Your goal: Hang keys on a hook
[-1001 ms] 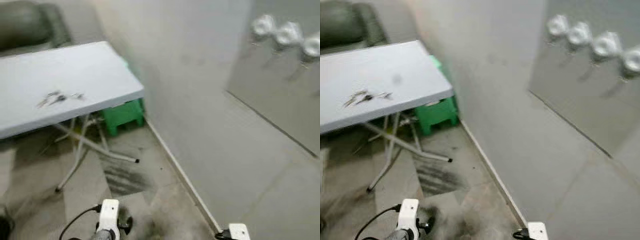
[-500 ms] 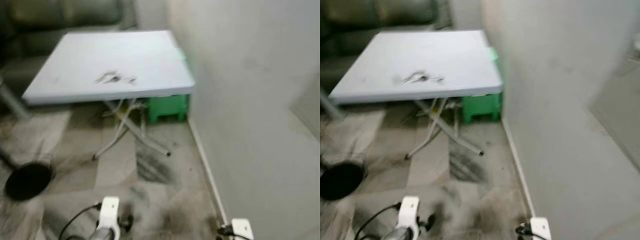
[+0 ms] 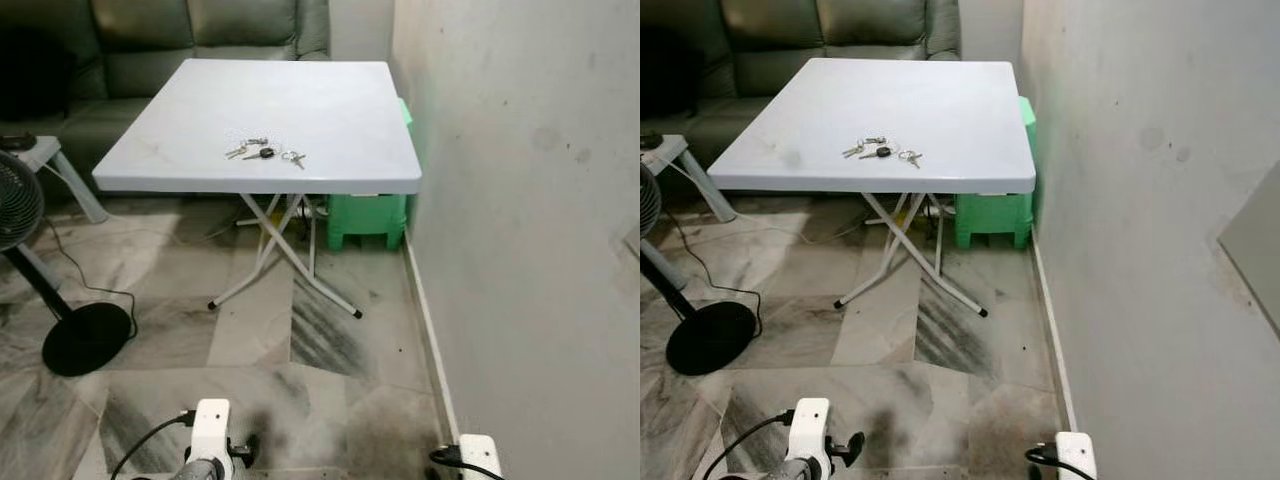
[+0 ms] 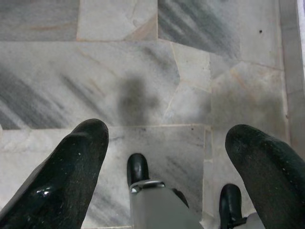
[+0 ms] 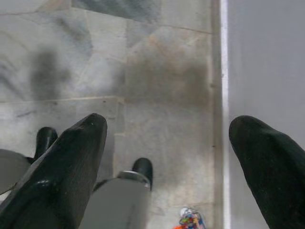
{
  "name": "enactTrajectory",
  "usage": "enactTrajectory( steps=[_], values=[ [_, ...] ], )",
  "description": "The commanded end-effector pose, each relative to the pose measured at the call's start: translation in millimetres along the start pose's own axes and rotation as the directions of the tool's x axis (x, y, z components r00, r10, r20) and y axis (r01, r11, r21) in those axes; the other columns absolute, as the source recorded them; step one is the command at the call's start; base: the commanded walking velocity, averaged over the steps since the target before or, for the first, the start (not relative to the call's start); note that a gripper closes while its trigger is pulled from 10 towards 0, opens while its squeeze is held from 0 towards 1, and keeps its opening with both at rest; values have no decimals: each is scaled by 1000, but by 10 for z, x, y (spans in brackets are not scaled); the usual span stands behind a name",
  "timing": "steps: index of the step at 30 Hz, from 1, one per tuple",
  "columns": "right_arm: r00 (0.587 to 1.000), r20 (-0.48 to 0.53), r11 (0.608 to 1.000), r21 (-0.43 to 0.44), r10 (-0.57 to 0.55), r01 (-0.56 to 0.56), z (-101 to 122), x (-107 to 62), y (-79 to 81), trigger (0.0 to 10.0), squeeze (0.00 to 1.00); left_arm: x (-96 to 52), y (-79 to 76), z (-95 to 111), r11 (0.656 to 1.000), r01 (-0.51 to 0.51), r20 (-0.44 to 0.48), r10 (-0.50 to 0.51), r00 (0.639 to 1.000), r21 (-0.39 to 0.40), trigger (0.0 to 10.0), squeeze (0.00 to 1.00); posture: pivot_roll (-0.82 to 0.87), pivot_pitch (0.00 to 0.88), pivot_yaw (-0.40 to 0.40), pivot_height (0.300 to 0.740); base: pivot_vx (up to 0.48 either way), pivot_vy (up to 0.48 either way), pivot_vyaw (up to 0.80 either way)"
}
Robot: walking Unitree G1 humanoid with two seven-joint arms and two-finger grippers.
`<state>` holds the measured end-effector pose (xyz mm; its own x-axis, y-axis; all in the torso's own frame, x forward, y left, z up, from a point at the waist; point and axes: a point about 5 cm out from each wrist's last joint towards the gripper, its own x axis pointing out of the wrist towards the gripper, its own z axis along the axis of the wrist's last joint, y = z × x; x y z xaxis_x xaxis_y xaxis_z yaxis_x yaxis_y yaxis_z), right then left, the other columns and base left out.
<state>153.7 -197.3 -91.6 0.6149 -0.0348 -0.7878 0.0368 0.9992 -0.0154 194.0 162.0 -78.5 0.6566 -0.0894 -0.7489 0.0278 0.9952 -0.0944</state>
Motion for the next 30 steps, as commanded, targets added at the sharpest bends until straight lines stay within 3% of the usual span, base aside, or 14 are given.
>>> enactTrajectory(
  steps=[1,30],
  values=[
    [1000,2,1000,14,-4,4,12,2,-19,10000,0,-6,31,-10,1000,-8,-6,8,1000,-11,10000,0,-47,0,14,740,0,304,0],
    [1000,-8,1000,-5,13,-13,-25,-14,-48,10000,0,-18,42,-52,1000,-7,-20,7,1000,-10,10000,0,-40,0,3,740,0,326,0]
  ],
)
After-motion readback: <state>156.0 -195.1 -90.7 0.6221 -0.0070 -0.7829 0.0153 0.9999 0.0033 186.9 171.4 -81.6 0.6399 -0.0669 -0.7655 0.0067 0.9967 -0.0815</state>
